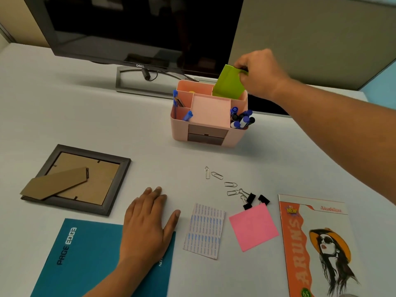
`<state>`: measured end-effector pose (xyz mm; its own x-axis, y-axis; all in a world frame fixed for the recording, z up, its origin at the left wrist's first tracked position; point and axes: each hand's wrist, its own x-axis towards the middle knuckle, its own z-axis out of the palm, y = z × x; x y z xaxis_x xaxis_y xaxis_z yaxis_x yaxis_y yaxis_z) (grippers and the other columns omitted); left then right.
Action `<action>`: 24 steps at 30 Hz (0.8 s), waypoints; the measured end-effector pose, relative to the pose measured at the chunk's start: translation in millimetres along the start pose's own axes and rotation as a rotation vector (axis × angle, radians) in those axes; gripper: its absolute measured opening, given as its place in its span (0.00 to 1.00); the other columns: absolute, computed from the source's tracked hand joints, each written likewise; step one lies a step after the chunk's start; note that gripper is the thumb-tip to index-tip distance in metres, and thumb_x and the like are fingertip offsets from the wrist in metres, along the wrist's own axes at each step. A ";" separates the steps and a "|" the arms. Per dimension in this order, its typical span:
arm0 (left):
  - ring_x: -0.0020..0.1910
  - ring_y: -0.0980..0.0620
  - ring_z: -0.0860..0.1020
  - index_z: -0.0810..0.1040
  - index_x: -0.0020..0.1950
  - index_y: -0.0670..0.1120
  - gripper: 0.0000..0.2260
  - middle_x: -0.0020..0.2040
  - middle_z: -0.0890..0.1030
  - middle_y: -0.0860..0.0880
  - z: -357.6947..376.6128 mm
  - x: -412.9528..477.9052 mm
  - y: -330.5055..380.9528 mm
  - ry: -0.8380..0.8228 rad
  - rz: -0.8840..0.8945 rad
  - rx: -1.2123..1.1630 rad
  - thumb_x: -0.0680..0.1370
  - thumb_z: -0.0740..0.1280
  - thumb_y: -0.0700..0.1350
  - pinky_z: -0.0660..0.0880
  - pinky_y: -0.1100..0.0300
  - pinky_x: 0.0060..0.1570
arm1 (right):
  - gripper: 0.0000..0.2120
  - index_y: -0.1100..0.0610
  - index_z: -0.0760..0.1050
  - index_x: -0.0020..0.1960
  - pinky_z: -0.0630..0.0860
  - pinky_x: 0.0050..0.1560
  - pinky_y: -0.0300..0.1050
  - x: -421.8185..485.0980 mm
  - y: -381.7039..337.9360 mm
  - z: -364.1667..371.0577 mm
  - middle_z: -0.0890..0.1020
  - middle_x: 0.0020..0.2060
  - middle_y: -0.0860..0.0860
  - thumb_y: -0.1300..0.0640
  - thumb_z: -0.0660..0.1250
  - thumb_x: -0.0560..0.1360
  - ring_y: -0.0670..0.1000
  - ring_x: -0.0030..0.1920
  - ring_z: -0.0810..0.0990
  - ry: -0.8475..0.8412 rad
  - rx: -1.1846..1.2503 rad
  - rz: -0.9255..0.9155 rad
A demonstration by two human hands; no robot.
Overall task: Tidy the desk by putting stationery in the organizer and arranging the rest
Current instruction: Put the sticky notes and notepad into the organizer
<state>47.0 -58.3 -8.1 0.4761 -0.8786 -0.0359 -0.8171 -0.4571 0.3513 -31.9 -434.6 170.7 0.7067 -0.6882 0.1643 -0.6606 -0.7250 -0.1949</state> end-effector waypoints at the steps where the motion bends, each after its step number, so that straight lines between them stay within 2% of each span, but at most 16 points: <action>1: 0.73 0.50 0.64 0.73 0.67 0.49 0.29 0.71 0.71 0.51 -0.2 -0.4 0.0 -0.001 -0.001 0.001 0.79 0.49 0.65 0.60 0.49 0.72 | 0.11 0.57 0.81 0.57 0.79 0.51 0.55 -1.2 2.6 -0.2 0.83 0.50 0.57 0.64 0.63 0.78 0.56 0.49 0.79 -0.014 0.002 0.009; 3: 0.73 0.50 0.64 0.73 0.67 0.49 0.28 0.71 0.71 0.51 -0.3 -0.1 0.5 -0.003 -0.001 0.003 0.79 0.49 0.65 0.60 0.49 0.72 | 0.13 0.57 0.80 0.59 0.79 0.55 0.55 -3.9 6.7 -0.5 0.82 0.53 0.57 0.64 0.64 0.77 0.56 0.52 0.80 -0.032 0.026 0.037; 5: 0.73 0.50 0.64 0.73 0.67 0.49 0.29 0.71 0.71 0.51 -0.4 0.1 1.0 -0.002 0.000 0.007 0.79 0.49 0.65 0.60 0.48 0.72 | 0.15 0.56 0.79 0.60 0.78 0.58 0.50 -5.5 12.4 -0.2 0.83 0.53 0.55 0.67 0.63 0.76 0.55 0.53 0.81 0.024 0.074 0.091; 7: 0.73 0.50 0.64 0.73 0.67 0.49 0.29 0.71 0.71 0.51 -0.7 -0.3 1.1 0.001 0.000 0.008 0.79 0.49 0.65 0.60 0.49 0.72 | 0.16 0.55 0.81 0.56 0.79 0.55 0.47 -8.0 18.0 -0.8 0.84 0.49 0.54 0.68 0.61 0.76 0.53 0.49 0.82 0.092 0.119 0.147; 10: 0.73 0.50 0.63 0.73 0.67 0.49 0.28 0.71 0.70 0.51 -1.3 -0.4 1.1 0.001 -0.003 0.010 0.79 0.49 0.66 0.60 0.49 0.73 | 0.15 0.55 0.81 0.54 0.78 0.55 0.45 -15.8 22.2 -4.3 0.84 0.48 0.53 0.68 0.62 0.76 0.50 0.47 0.81 0.118 0.142 0.176; 14: 0.73 0.50 0.63 0.73 0.68 0.49 0.29 0.72 0.70 0.51 -1.1 -0.6 1.6 0.006 -0.003 0.010 0.79 0.49 0.66 0.59 0.49 0.73 | 0.11 0.55 0.82 0.53 0.79 0.55 0.46 -30.4 22.9 -6.7 0.84 0.48 0.52 0.66 0.65 0.75 0.49 0.46 0.80 0.146 0.153 0.195; 19: 0.73 0.50 0.63 0.72 0.68 0.49 0.29 0.72 0.70 0.50 -0.6 -0.2 1.2 0.006 -0.004 0.011 0.79 0.48 0.66 0.58 0.50 0.73 | 0.12 0.53 0.81 0.57 0.78 0.57 0.48 -39.0 22.3 3.5 0.84 0.52 0.50 0.58 0.72 0.73 0.52 0.50 0.81 0.015 0.068 0.202; 24: 0.73 0.50 0.64 0.72 0.68 0.49 0.29 0.71 0.70 0.50 -0.4 -0.1 1.2 0.010 -0.005 0.011 0.79 0.49 0.66 0.59 0.49 0.73 | 0.09 0.51 0.82 0.54 0.79 0.52 0.54 -31.8 18.1 7.1 0.84 0.50 0.52 0.58 0.68 0.75 0.56 0.50 0.81 0.057 -0.015 0.226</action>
<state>46.1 -58.7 -7.3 0.4839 -0.8747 -0.0280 -0.8180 -0.4634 0.3407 -64.5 -425.7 155.1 0.5257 -0.8331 0.1723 -0.8041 -0.5527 -0.2189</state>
